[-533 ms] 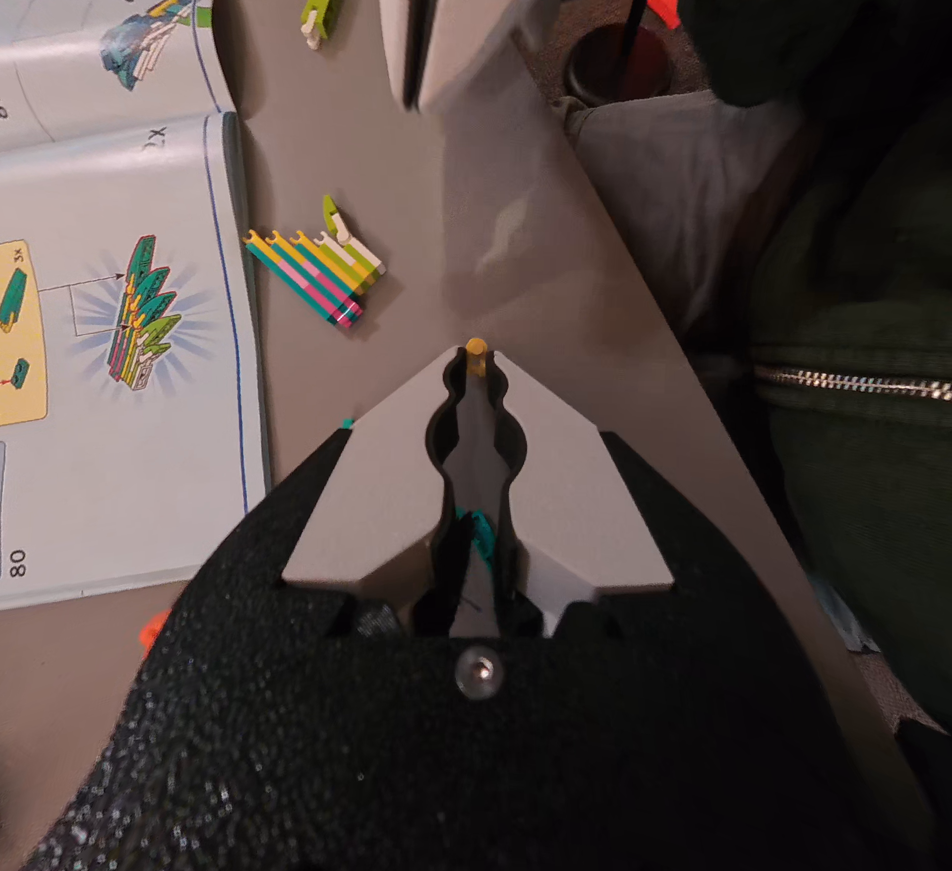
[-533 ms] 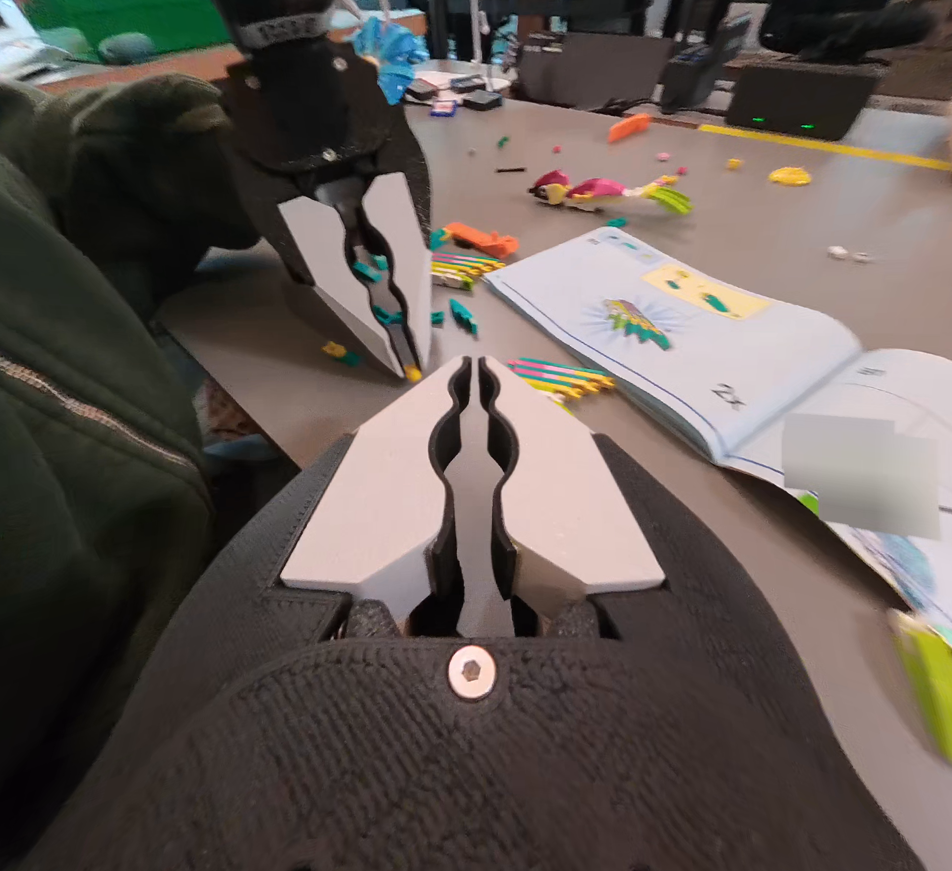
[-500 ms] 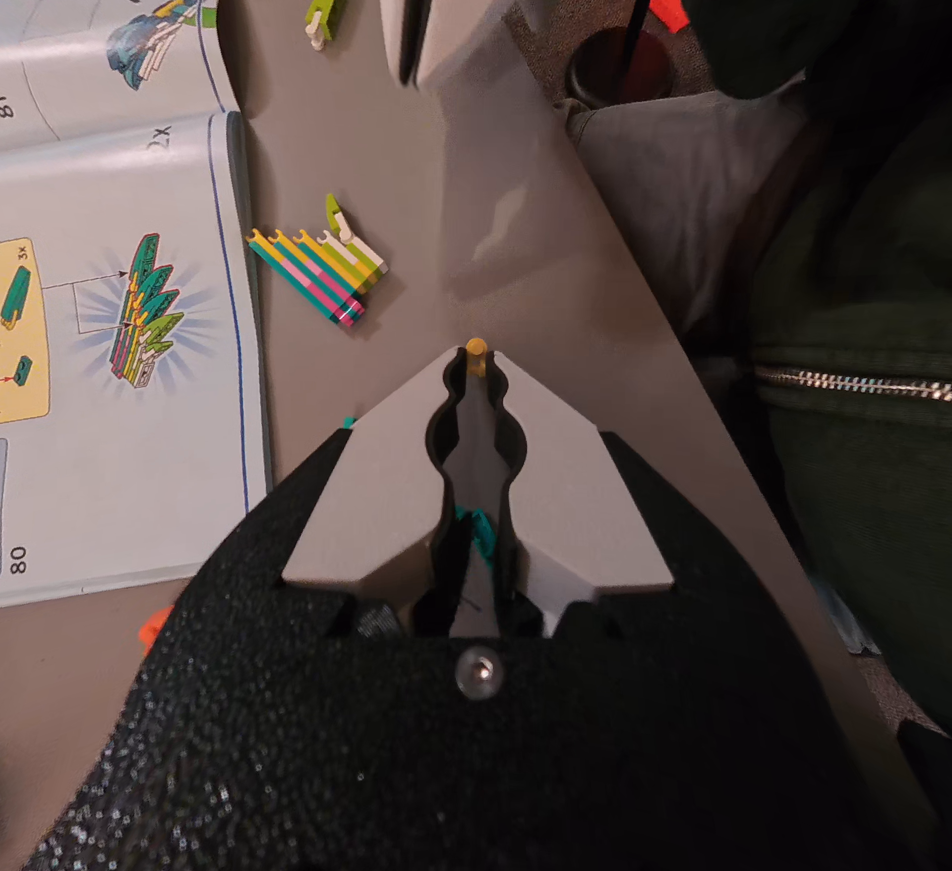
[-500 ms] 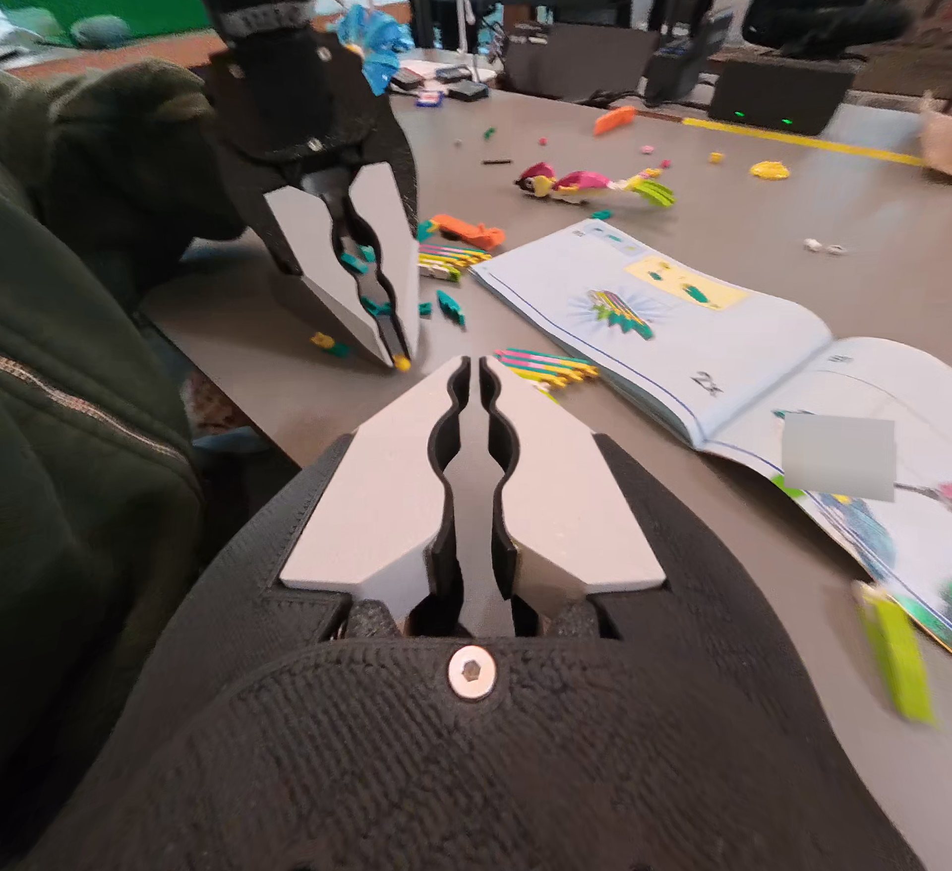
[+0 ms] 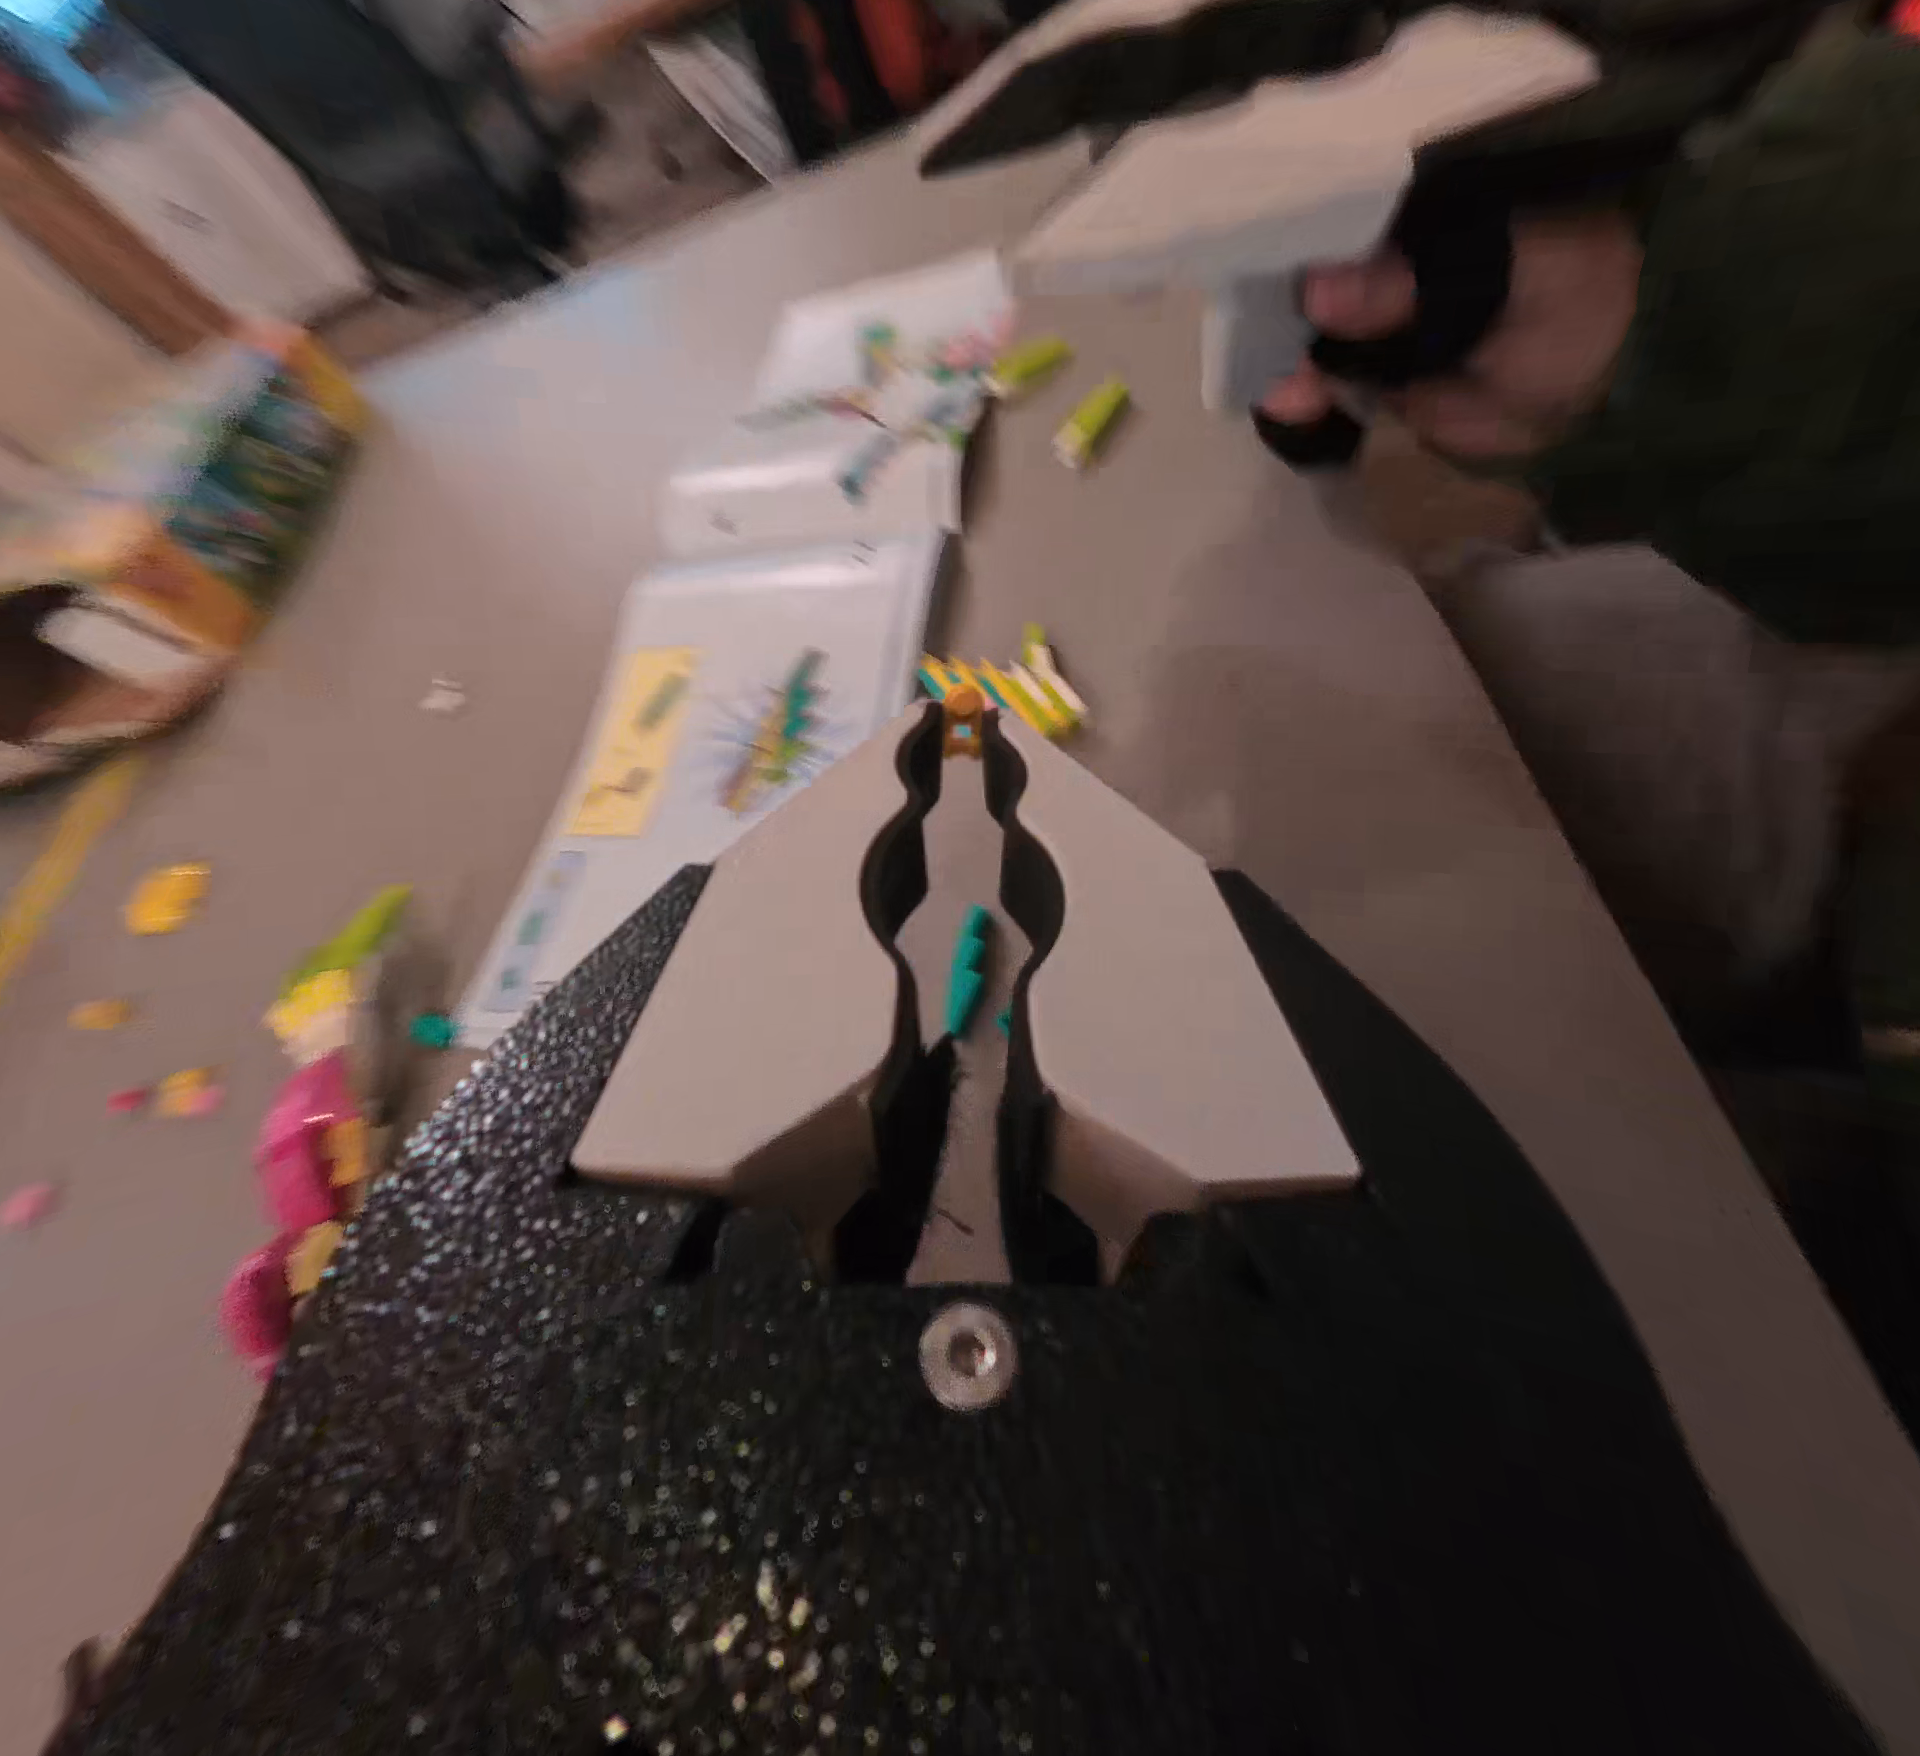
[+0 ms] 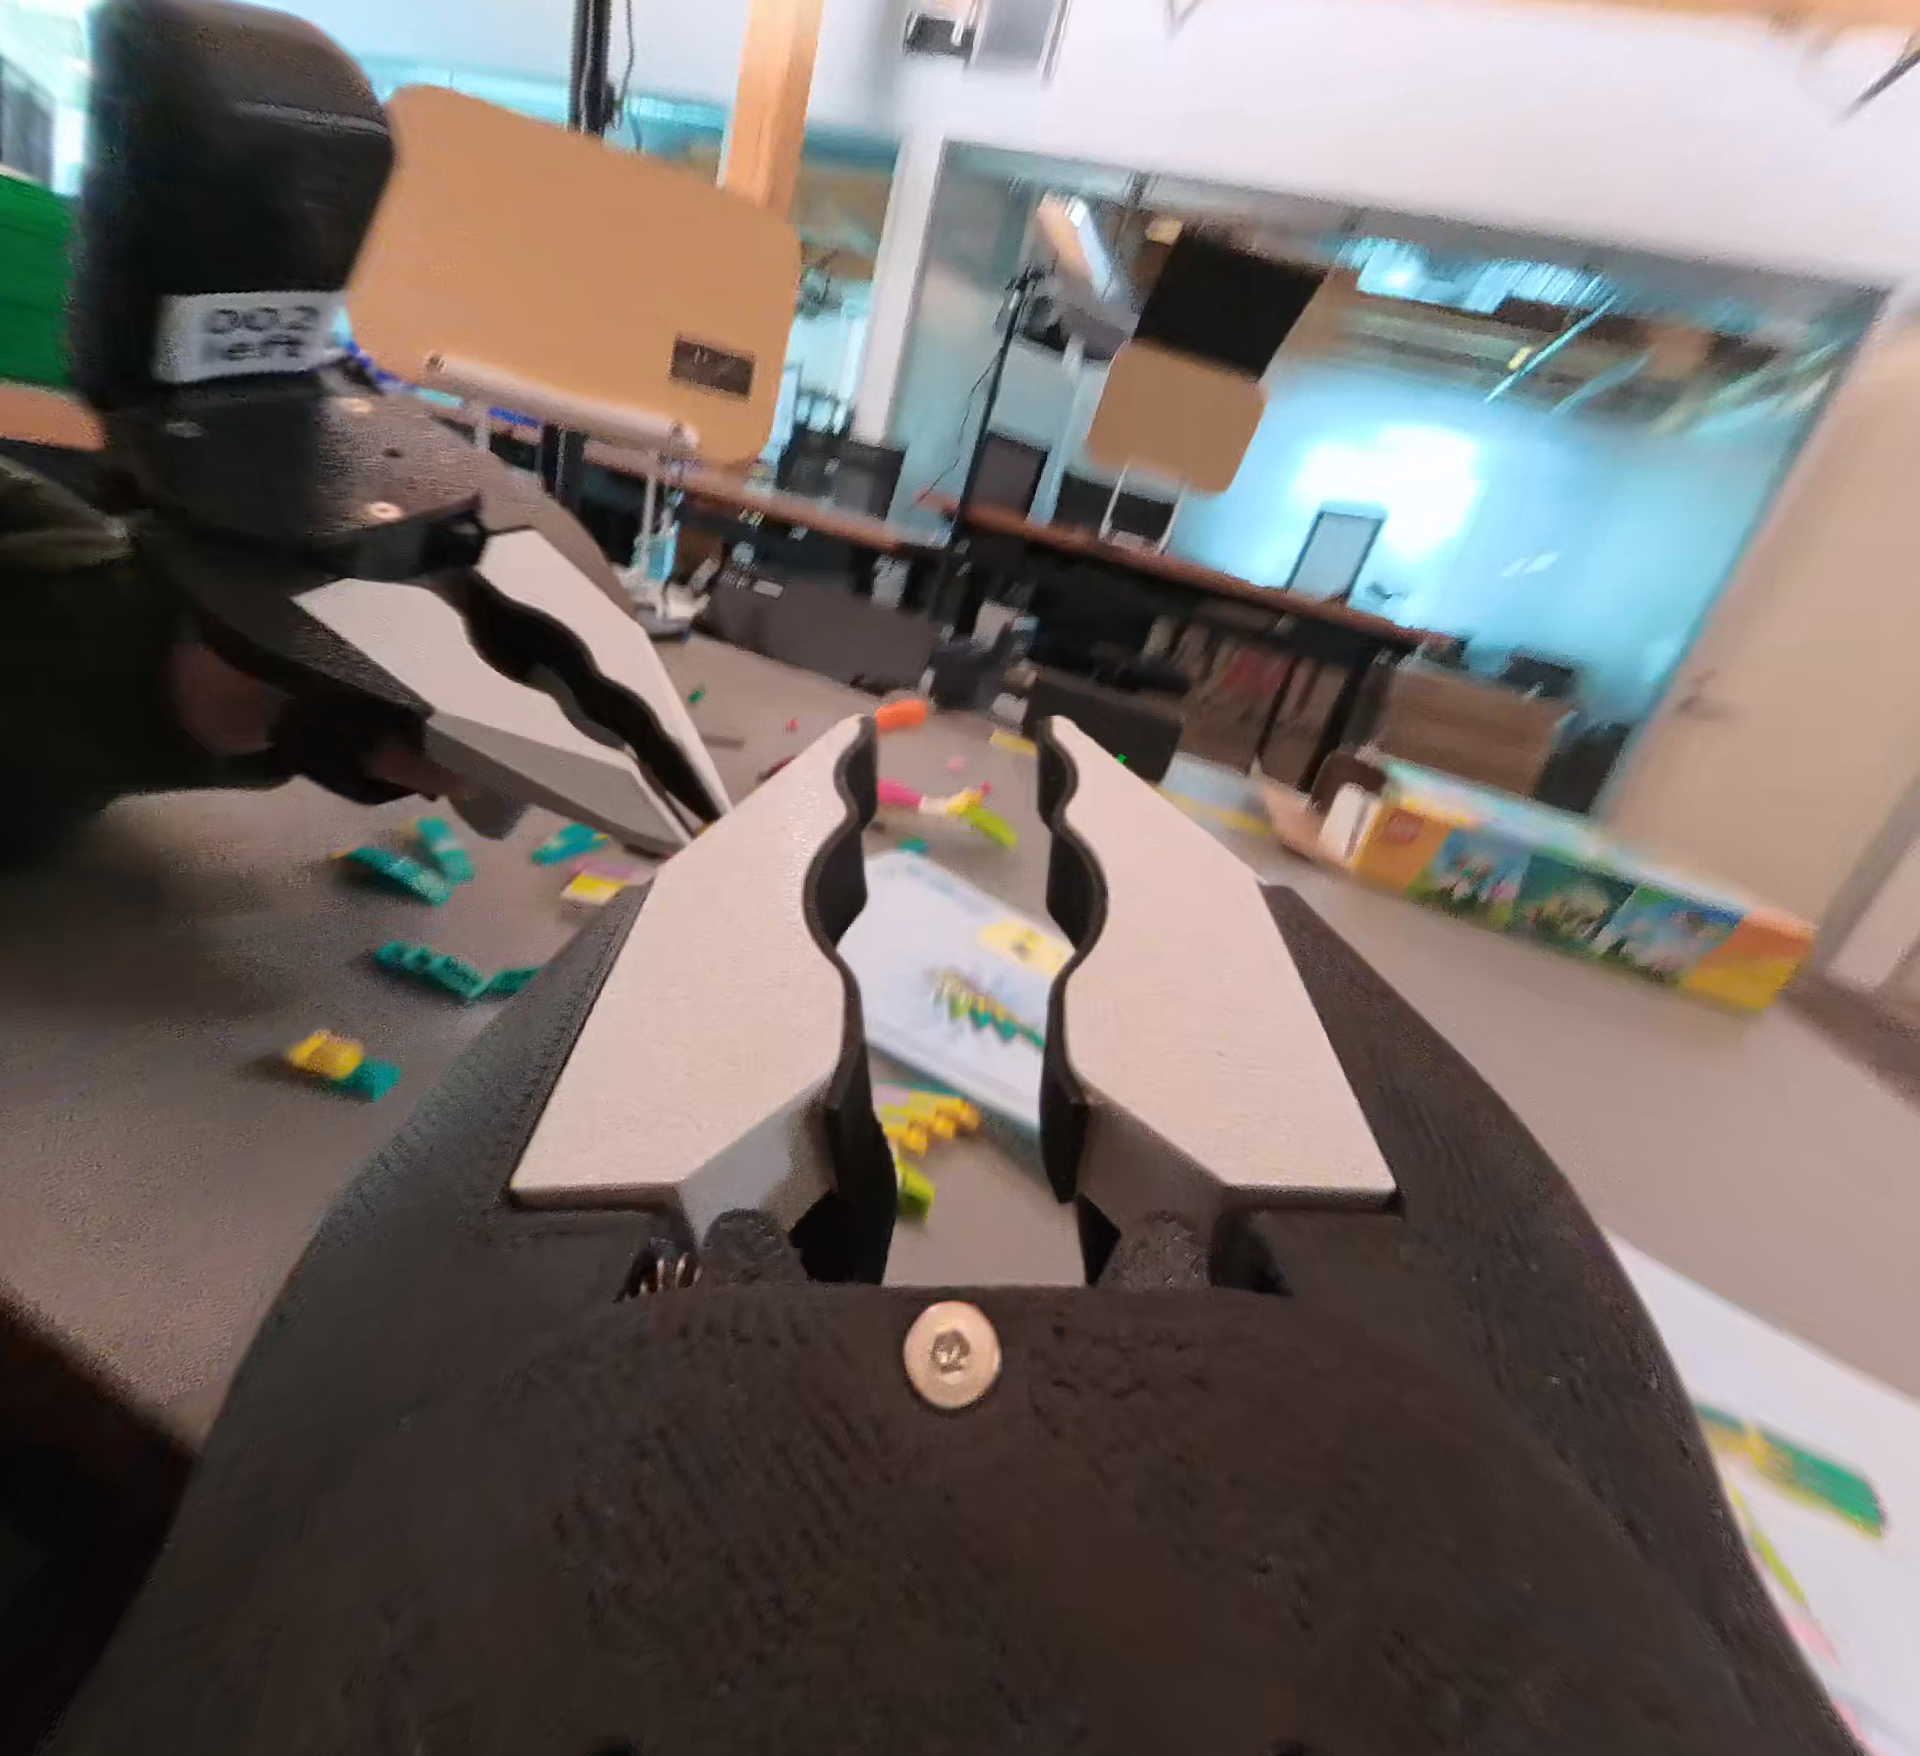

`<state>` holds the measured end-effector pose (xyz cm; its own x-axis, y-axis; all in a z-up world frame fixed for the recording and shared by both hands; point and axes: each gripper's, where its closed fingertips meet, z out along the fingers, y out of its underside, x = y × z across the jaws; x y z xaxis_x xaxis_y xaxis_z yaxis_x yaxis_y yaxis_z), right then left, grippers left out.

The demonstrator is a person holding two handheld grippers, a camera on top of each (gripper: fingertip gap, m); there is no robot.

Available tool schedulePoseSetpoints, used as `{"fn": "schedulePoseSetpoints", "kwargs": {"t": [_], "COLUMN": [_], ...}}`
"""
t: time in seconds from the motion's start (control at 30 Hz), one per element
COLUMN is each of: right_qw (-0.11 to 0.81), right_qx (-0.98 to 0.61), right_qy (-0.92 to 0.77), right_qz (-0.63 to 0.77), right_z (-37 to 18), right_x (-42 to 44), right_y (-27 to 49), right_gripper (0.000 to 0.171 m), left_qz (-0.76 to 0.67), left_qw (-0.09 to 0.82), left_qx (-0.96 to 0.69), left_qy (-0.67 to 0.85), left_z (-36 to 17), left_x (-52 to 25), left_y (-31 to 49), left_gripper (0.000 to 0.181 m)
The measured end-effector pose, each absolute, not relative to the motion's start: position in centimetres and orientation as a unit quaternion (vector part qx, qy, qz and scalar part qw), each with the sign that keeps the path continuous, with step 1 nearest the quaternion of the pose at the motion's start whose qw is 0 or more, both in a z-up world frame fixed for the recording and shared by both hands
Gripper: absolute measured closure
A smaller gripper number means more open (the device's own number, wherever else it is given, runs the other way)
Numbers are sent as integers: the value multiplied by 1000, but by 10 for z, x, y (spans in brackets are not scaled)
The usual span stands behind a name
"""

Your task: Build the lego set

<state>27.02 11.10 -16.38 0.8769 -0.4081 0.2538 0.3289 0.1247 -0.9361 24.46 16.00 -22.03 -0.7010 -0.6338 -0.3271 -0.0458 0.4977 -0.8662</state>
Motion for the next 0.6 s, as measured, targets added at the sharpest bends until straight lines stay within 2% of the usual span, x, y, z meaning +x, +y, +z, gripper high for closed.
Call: {"fn": "schedulePoseSetpoints", "kwargs": {"t": [0.13,0.27,0.37,0.6], "right_qw": [764,718,723,743], "right_qx": [-558,-541,-531,-486], "right_qy": [30,-9,15,1], "right_qz": [-324,-439,-441,-461], "right_z": [-157,-159,-155,-140], "right_x": [274,274,281,273], "right_y": [129,131,127,118], "right_gripper": [127,111,84,40], "left_qz": [-449,-442,-414,-400], "left_qw": [469,511,558,630], "left_qx": [-211,-219,-196,-158], "left_qy": [730,704,692,647], "left_z": [-187,-173,-167,-149], "left_x": [250,254,253,245], "left_y": [195,209,212,217], "left_gripper": [177,176,176,176]}}
